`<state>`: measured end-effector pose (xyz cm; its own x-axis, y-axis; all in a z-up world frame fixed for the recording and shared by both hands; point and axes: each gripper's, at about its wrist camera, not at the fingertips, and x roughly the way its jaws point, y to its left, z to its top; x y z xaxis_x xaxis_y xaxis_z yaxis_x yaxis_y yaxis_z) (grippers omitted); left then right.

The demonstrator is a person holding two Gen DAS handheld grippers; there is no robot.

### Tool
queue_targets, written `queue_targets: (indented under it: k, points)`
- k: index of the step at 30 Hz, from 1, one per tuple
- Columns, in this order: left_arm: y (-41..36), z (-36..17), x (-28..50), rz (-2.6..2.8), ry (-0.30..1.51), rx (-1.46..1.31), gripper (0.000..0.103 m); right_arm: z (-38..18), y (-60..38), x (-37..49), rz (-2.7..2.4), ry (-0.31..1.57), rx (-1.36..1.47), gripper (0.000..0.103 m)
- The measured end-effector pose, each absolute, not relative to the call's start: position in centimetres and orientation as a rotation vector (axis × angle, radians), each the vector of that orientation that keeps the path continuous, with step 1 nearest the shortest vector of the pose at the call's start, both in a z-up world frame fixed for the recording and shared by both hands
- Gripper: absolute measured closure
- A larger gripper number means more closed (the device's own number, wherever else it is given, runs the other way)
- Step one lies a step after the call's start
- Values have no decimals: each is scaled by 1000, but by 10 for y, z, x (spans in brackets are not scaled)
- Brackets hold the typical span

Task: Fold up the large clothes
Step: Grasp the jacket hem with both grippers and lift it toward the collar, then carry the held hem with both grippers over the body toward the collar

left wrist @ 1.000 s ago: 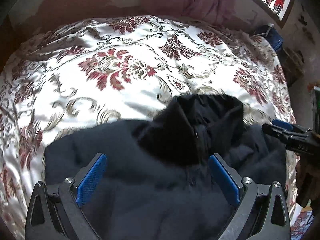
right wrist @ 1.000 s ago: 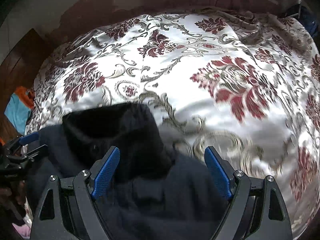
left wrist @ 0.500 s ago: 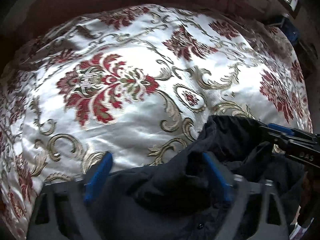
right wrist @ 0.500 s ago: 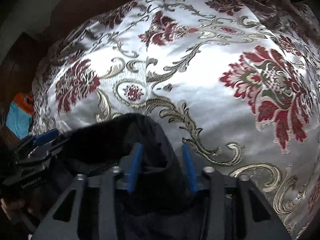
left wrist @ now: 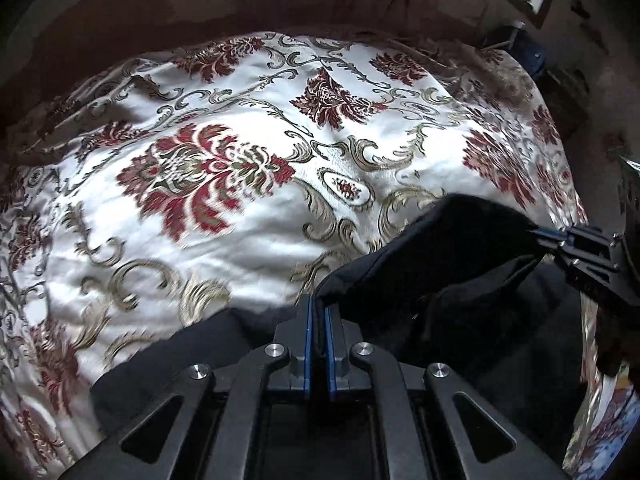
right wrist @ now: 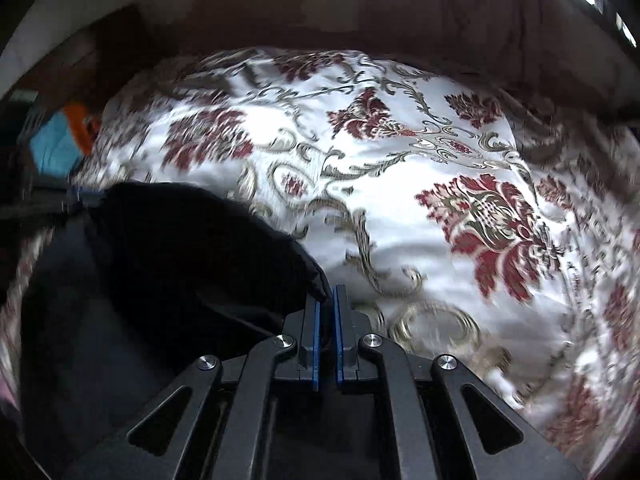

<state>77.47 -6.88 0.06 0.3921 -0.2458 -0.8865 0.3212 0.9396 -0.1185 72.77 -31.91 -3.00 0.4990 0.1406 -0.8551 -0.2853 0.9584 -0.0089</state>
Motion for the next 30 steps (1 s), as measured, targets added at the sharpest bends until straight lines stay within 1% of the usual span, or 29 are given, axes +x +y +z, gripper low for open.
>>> queue_targets:
  k: [3,6,12,17,23,26,27,28,30]
  points:
    - [-57,1,758,-385,1136,84,98,-30,-316,706,308,1025,-234,98]
    - [-58,-6,742,-401,1173,110,98,-44,-309,692,323,1061,-326,98]
    - [-68,-37,728,-385,1258,187,98,-80,-303,684,315,1158,-320,98]
    - [-84,-68,725,-353,1295,314,98,-110,-296,683,301,1170,-352,98]
    - [-87,-82,724,-345,1275,349,98,-106,-297,679,301,1159,-328,98]
    - [-80,-75,721,-361,1250,310,95,-88,-306,673,305,1155,-249,94]
    - [-76,-70,718,-371,1247,292,91,-83,-308,671,304,1151,-234,91]
    - [-75,-67,717,-365,1251,289,81,-76,-311,669,301,1151,-217,88]
    - [-68,-57,709,-356,1246,275,78,-59,-320,668,312,1140,-153,72]
